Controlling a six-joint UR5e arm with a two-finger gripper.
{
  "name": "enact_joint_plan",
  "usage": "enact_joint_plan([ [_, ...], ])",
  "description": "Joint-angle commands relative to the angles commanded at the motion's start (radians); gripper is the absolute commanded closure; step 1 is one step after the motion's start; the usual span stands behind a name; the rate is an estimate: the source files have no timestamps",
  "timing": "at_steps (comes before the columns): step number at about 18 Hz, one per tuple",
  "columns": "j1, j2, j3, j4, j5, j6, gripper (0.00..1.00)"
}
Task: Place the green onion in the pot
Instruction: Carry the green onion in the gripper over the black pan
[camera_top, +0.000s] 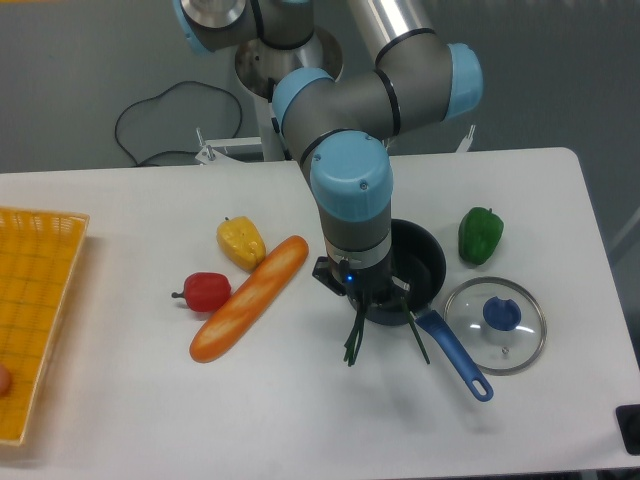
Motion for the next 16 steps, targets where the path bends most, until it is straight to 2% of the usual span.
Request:
enact_joint_plan([
  [8, 0.014, 0.021, -0.002, 0.04, -0.002, 0.011, 1.0],
  [13, 0.025, 0.021, -0.002, 0.123, -0.02, 0.009, 1.0],
  [16, 0.041, 0.021, 0.002, 0.178, -0.076, 0.009, 1.0],
])
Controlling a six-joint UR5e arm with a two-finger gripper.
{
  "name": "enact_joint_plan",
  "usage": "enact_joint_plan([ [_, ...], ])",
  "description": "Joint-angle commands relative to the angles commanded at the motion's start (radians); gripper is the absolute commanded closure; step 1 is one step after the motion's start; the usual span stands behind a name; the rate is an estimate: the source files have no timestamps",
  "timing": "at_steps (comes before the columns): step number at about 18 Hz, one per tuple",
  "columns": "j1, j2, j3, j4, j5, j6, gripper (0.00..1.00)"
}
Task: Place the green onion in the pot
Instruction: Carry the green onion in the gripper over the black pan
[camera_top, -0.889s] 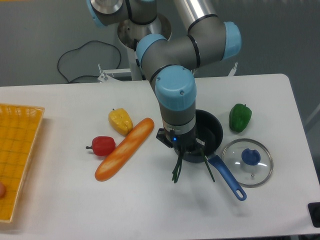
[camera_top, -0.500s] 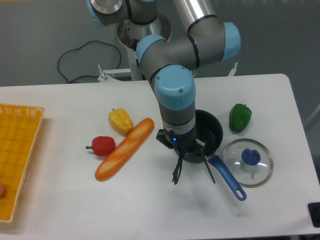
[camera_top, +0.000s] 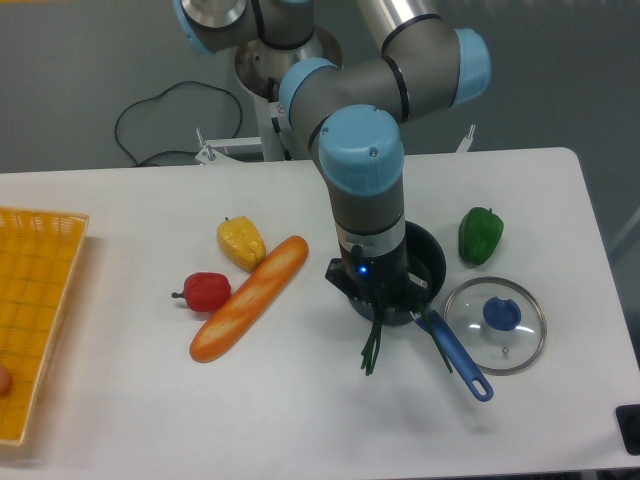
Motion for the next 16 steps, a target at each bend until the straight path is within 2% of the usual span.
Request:
enact_joint_plan([
  [2, 0.017, -0.008, 0.012, 0.058, -0.077, -0.003, 1.0],
  [6, 0.025, -0.023, 0.032, 0.086, -0.103, -0.003, 1.0],
  [11, 0.054, -0.041, 0.031, 0.112, -0.215, 0.002, 1.0],
  [16, 0.058, -0.06, 0.012, 0.134, -0.249, 0.0, 1.0],
])
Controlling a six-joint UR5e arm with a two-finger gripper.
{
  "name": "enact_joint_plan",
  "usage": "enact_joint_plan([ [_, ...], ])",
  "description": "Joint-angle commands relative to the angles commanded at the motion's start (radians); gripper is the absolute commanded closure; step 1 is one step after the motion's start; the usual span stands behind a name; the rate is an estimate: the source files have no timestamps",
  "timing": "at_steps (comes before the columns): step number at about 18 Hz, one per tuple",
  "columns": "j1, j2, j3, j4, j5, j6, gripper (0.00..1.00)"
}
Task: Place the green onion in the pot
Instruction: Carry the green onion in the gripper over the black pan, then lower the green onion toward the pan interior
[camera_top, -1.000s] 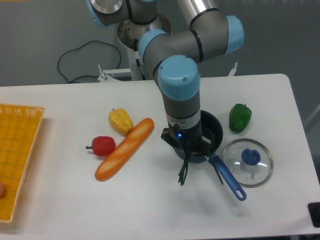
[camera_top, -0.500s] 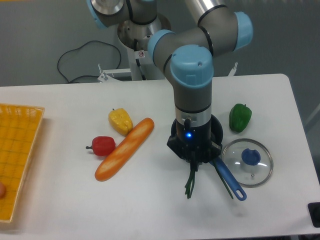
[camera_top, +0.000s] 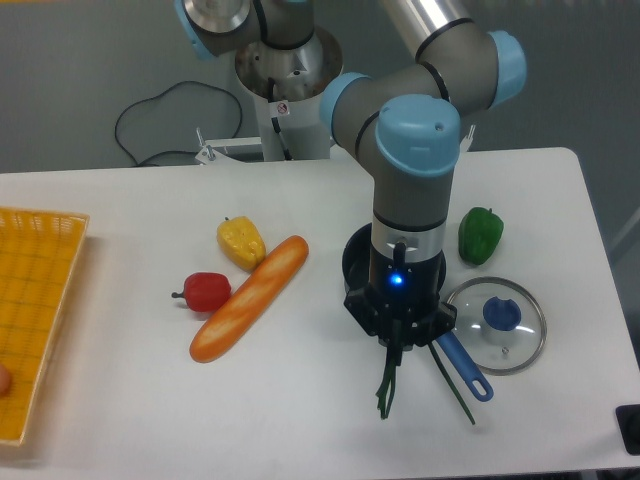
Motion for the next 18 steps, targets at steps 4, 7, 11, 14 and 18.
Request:
enact_joint_plan([
  [4, 0.018, -0.006, -0.014, 0.0, -0.077, 0.005, 1.0],
  [7, 0.018, -0.012, -0.026, 0.0, -0.077, 0.053, 1.0],
  [11, 0.02, -0.015, -0.026, 0.002, -0.08, 0.081, 1.0],
  [14, 0.028, -0.018, -0.025, 0.014, -0.109, 0.147, 1.0],
  [18, 0.028, -0.018, -0.028, 0.023, -0.146, 0.155, 1.0],
])
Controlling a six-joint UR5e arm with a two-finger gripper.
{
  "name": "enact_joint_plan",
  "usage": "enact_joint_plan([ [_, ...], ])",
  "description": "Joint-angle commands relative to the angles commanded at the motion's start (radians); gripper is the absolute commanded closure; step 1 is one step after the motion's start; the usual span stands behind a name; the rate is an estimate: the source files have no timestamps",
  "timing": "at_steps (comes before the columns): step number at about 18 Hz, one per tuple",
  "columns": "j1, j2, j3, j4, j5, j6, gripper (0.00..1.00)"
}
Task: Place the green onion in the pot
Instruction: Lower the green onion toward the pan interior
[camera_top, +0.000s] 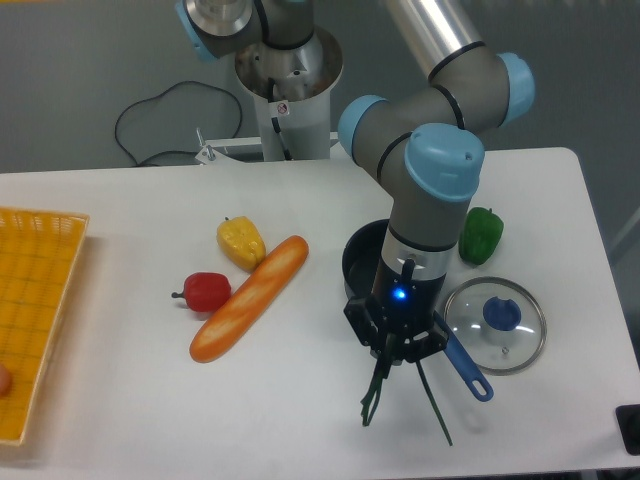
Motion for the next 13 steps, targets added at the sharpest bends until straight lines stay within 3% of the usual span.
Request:
enact_joint_plan([
  [13, 0.005, 0.026, -0.098, 0.0, -0.077, 0.084, 1.0],
])
